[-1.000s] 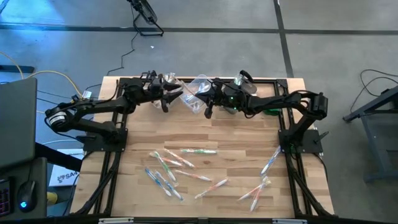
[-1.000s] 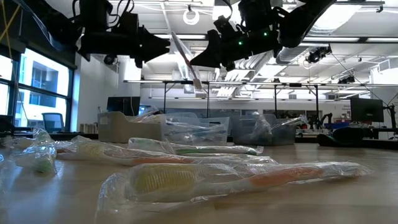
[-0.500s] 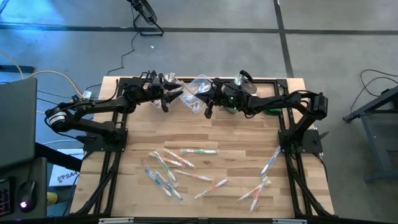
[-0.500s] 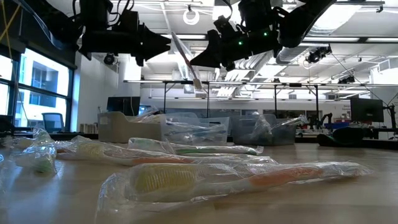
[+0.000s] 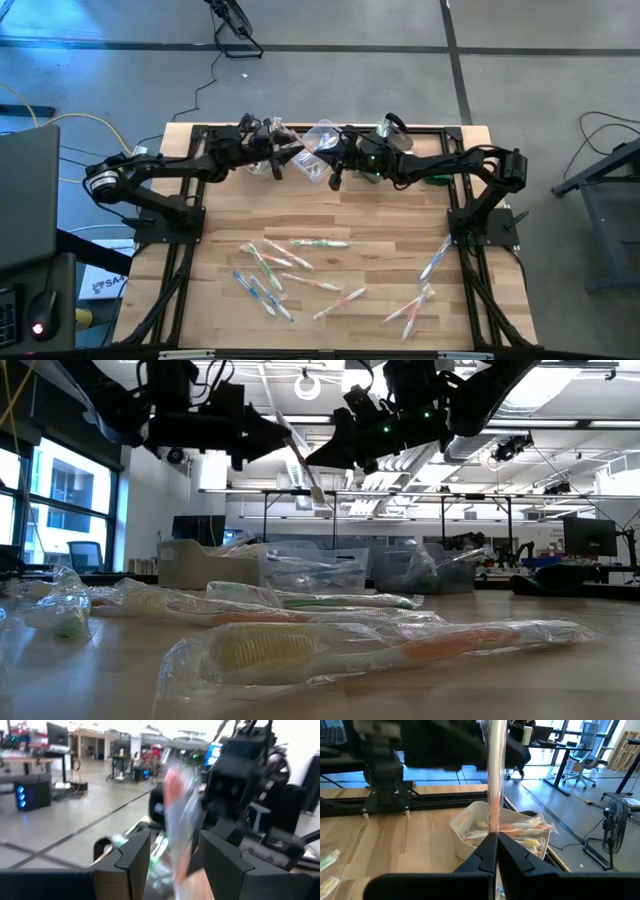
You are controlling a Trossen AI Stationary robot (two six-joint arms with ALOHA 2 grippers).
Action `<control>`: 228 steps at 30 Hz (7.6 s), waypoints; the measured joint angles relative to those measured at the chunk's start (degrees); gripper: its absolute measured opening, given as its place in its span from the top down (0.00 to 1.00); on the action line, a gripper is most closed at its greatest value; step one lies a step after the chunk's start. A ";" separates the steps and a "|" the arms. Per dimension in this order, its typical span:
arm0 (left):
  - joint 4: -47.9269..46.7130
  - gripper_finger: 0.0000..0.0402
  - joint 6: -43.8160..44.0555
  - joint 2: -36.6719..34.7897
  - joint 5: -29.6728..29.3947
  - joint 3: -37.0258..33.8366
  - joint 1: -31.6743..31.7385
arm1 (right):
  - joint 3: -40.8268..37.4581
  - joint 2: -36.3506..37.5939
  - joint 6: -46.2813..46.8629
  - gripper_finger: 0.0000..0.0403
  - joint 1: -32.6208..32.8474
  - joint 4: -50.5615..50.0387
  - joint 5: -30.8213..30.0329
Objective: Pick & Place Toothbrushes
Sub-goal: Put the orange toothbrush into the white bin, then put the green toothbrush into the black bin
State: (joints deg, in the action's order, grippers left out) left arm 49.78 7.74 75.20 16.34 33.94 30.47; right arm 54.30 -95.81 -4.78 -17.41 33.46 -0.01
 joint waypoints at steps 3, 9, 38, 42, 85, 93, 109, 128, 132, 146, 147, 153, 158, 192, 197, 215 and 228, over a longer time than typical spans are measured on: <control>-0.30 0.59 -0.83 0.48 0.74 1.49 -0.27 | 0.00 0.00 0.00 0.99 0.00 -0.46 0.00; -0.70 0.59 -1.02 0.50 0.74 2.08 -0.14 | 0.02 0.00 0.00 0.99 0.00 -1.12 -0.02; -2.50 0.90 -1.00 0.50 0.92 2.05 -0.14 | 0.02 0.00 0.00 0.99 0.00 -0.62 -0.27; -2.50 0.96 -1.00 0.48 0.94 2.05 -0.16 | 0.02 0.00 0.00 0.99 -0.01 -0.62 -0.35; -12.84 0.96 -4.45 -2.27 -0.67 4.36 3.16 | 0.04 10.42 -6.10 0.37 2.25 -21.24 -12.39; -42.92 0.96 -7.64 -5.67 -8.30 14.39 6.43 | 0.04 11.30 -5.25 0.47 0.10 -27.42 -14.95; -79.59 0.96 -6.04 -5.54 -35.01 25.78 6.29 | 0.04 11.30 -1.89 0.57 -3.41 -27.44 -14.66; -85.77 0.96 3.70 8.19 -39.04 25.76 6.29 | 0.02 11.28 2.11 0.57 -3.37 -30.71 -14.64; -84.89 0.96 4.30 10.20 -39.17 25.78 6.31 | 0.02 11.28 2.10 0.57 -3.34 -30.71 -14.62; -82.75 0.90 4.81 10.97 -37.78 25.74 6.31 | 0.02 11.26 2.01 0.57 -3.34 -30.71 -14.62; -82.06 0.88 4.79 10.97 -37.70 25.72 6.29 | 0.02 11.26 2.01 0.57 -3.34 -30.70 -14.62; -80.77 0.67 3.12 10.97 -37.75 25.72 6.29 | 0.02 11.26 1.77 0.57 -3.34 -30.70 -14.63; -82.33 0.55 2.52 10.97 -37.79 26.21 6.29 | 0.02 11.26 1.55 0.57 -3.34 -30.71 -14.62; -84.18 0.98 -8.53 2.77 -35.34 25.42 4.23 | -0.01 11.26 1.84 0.57 -3.32 -36.42 -14.86; -84.02 0.99 -6.05 -8.13 -34.90 19.21 -0.02 | -0.02 11.26 1.66 0.57 -3.32 -36.12 -14.64; -83.36 1.00 -6.60 -33.34 -34.75 15.05 -11.03 | -0.02 11.26 0.55 0.57 -1.95 -31.72 -14.55; -84.76 1.00 -6.62 -30.80 -34.80 15.01 -11.00 | 0.00 11.26 8.22 0.57 10.36 -32.72 2.35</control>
State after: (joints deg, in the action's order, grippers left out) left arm -34.97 1.13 44.40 -18.46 48.95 19.46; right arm 54.30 -84.55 3.44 -7.04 0.73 2.34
